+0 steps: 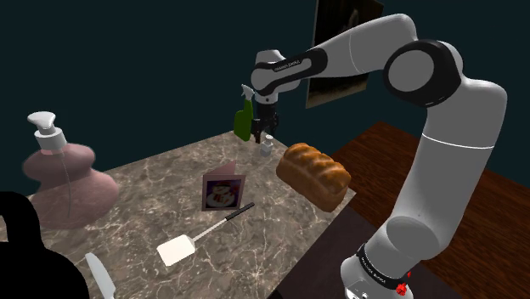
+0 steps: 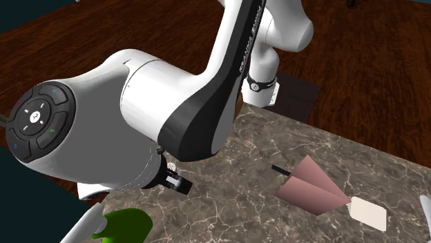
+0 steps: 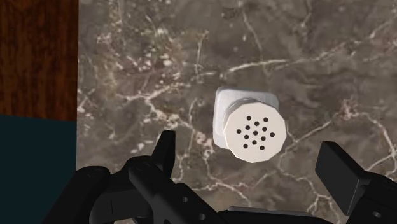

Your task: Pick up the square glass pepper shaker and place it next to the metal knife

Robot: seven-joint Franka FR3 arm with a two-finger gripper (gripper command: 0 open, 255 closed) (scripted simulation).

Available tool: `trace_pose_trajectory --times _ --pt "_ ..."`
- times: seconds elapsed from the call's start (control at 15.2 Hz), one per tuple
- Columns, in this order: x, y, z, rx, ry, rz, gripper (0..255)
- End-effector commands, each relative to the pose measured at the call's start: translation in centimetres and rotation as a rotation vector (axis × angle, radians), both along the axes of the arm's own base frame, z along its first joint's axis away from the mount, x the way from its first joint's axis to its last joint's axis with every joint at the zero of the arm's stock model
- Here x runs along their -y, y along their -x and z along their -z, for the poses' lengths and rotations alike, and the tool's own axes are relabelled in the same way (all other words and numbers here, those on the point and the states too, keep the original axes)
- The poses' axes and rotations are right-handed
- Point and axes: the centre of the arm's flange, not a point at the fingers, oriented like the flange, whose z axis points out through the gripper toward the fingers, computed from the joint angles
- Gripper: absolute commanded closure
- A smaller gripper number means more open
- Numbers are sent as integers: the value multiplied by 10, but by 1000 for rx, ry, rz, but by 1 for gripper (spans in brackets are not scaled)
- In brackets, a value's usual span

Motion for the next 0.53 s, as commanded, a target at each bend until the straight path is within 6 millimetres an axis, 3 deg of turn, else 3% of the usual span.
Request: trace_pose_trajectory --times 0.0,0.46 --pt "0 2 10 0 0 0 0" --pt "1 4 18 0 0 0 0"
